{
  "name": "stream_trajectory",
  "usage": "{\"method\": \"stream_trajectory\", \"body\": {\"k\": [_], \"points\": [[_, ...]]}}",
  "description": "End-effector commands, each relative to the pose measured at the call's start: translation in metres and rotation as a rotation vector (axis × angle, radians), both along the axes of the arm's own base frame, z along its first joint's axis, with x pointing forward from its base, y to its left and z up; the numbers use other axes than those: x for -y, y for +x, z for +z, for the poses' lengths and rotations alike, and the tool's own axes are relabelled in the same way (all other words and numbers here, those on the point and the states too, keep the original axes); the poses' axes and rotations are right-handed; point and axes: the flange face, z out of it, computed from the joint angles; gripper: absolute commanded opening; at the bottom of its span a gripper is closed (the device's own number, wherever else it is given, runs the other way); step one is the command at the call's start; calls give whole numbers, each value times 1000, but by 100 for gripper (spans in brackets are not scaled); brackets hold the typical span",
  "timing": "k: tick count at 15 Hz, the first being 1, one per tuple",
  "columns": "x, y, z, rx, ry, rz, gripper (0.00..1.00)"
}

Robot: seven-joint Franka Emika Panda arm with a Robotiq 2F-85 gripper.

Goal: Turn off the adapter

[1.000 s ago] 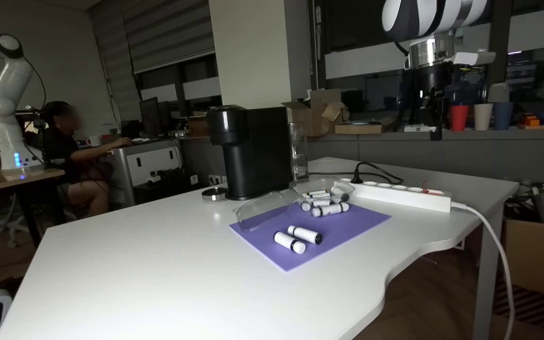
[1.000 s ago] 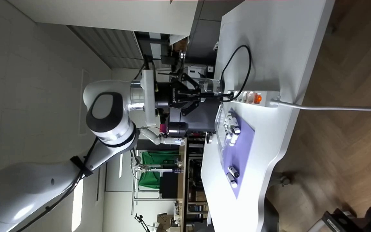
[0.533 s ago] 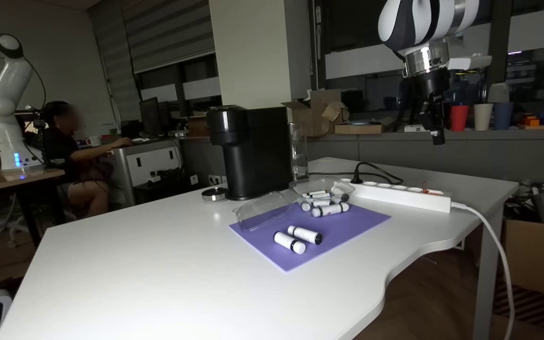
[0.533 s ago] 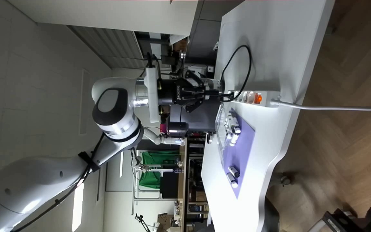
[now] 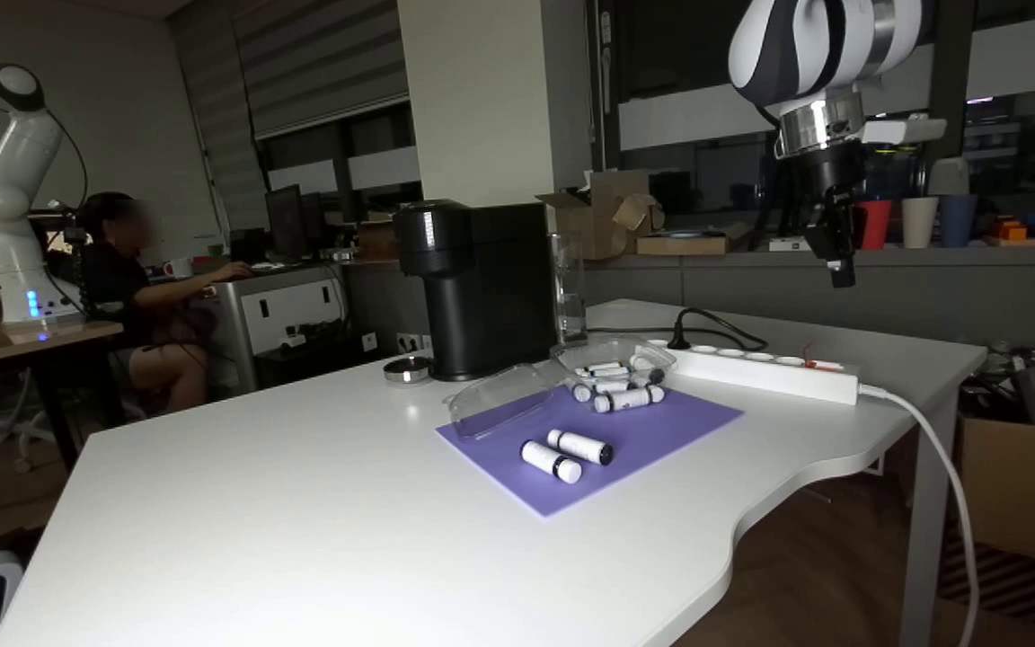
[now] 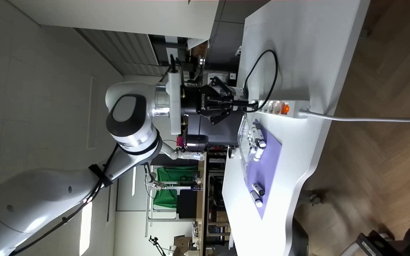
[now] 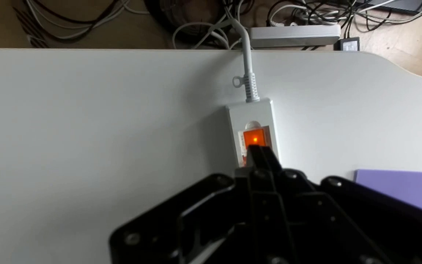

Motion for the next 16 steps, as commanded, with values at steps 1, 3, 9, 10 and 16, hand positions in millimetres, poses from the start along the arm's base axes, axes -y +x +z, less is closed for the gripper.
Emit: {"method": "stream_trajectory", "body": {"k": [1, 3, 9, 10, 16], "points": [[19, -10, -16, 12, 52, -18, 0], [28, -16, -28, 46, 89, -1, 0], [43, -19, -61, 197, 210, 74, 0], [42, -19, -65, 205, 234, 101, 0], [36, -16, -81, 189, 271, 251, 0]]}}
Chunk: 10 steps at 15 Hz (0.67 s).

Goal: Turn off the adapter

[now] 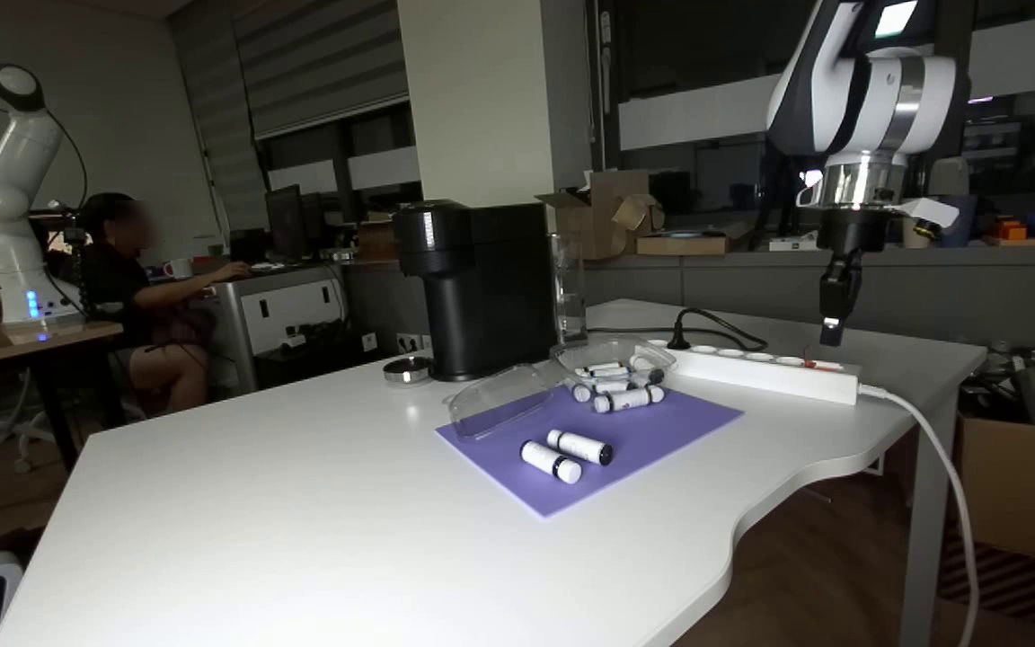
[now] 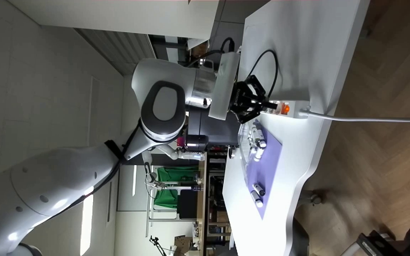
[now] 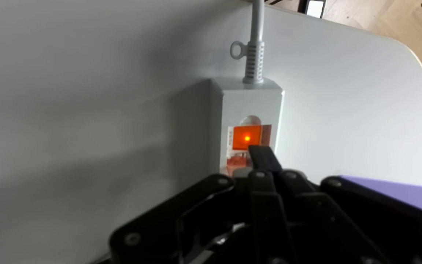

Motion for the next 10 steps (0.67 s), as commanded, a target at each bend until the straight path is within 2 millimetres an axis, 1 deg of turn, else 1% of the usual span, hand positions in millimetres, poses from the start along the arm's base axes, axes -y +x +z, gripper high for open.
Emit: {"method": "stream_trajectory", "body": {"k": [1, 10], "points": [[2, 7, -3, 7, 13, 59, 0], [0, 10, -19, -3, -1, 98, 0]]}}
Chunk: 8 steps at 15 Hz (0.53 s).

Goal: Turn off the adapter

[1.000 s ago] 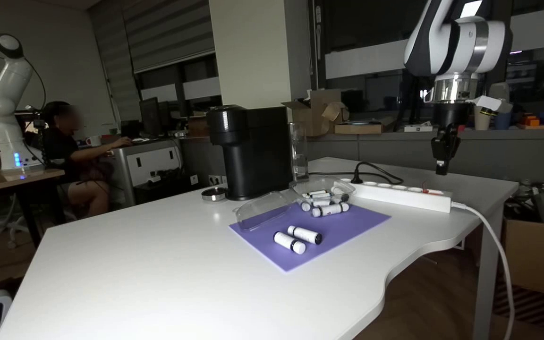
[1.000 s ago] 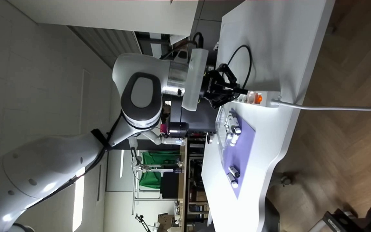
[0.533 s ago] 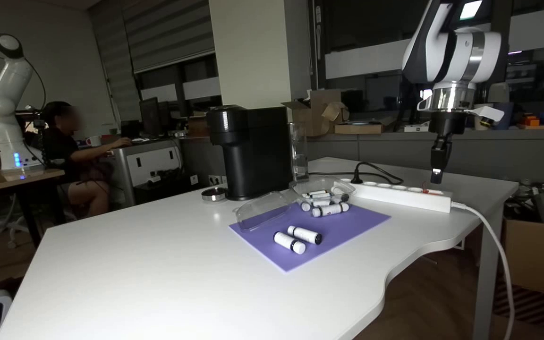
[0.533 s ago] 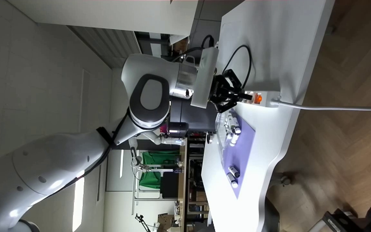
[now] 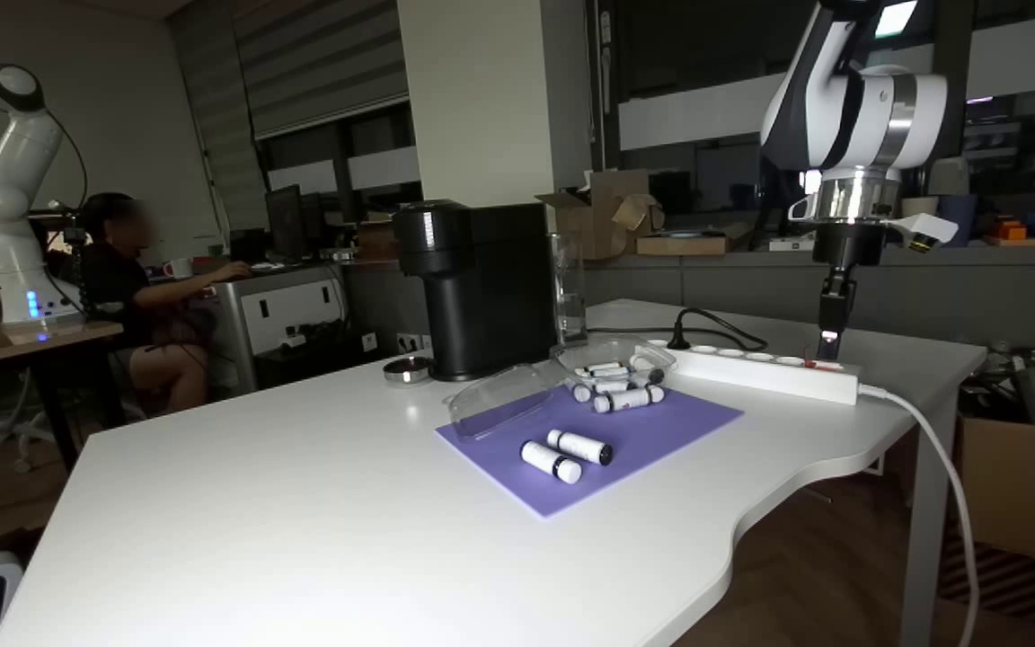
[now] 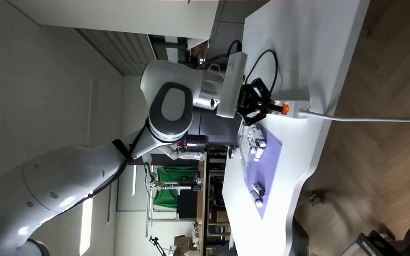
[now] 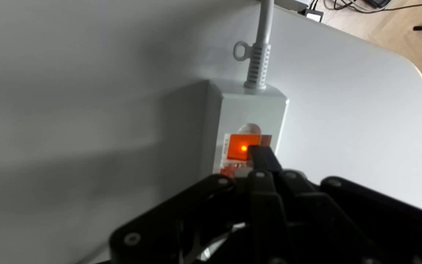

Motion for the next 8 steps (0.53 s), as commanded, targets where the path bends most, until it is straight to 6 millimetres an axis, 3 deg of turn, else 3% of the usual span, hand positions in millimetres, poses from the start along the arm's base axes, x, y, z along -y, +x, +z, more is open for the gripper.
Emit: {"method": "stream_trajectory", "body": {"k": [1, 8], "points": [[5, 7, -2, 2, -11, 12, 0], [3, 8, -21, -10, -23, 16, 0]]}}
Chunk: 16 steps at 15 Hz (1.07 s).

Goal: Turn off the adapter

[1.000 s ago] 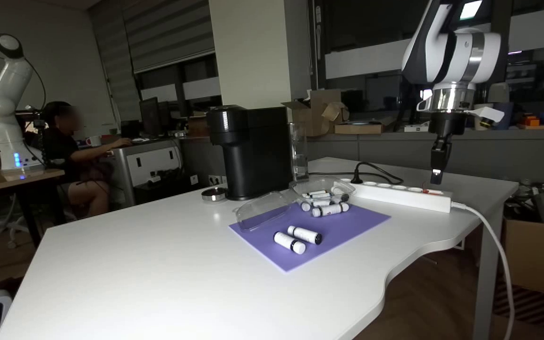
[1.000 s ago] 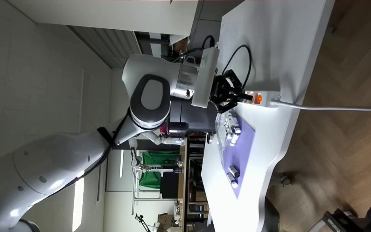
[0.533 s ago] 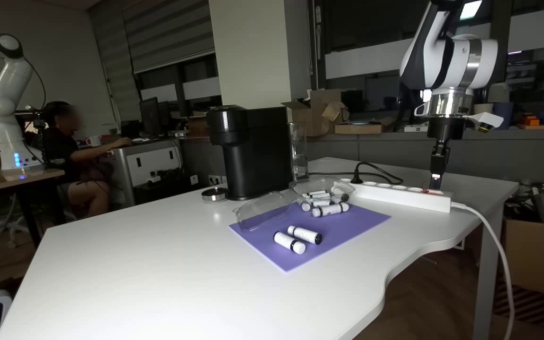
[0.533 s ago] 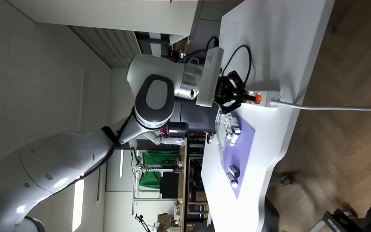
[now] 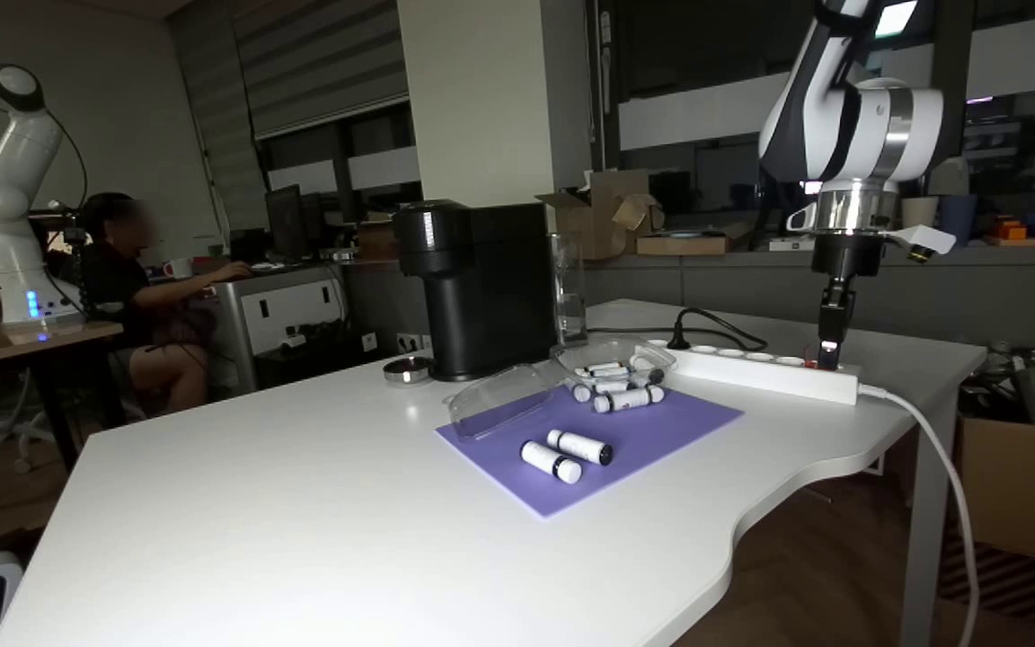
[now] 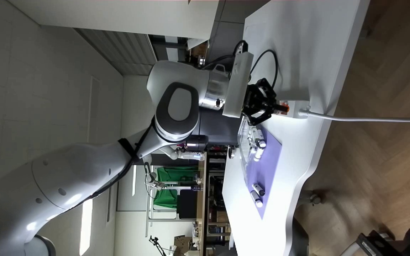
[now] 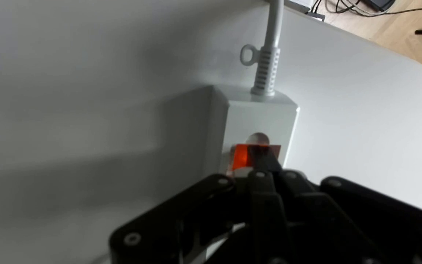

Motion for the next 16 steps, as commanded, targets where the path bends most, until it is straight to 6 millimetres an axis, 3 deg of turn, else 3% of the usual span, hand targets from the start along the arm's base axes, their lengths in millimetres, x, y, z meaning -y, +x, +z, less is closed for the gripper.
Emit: {"method": "stream_trajectory", "body": {"k": [1, 6, 9, 16], "points": [[2, 7, -10, -8, -21, 12, 0], [-10, 4, -23, -40, -37, 42, 0], [-23, 2, -31, -50, -141, 87, 0], [-50, 6, -20, -24, -265, 88, 0]]}}
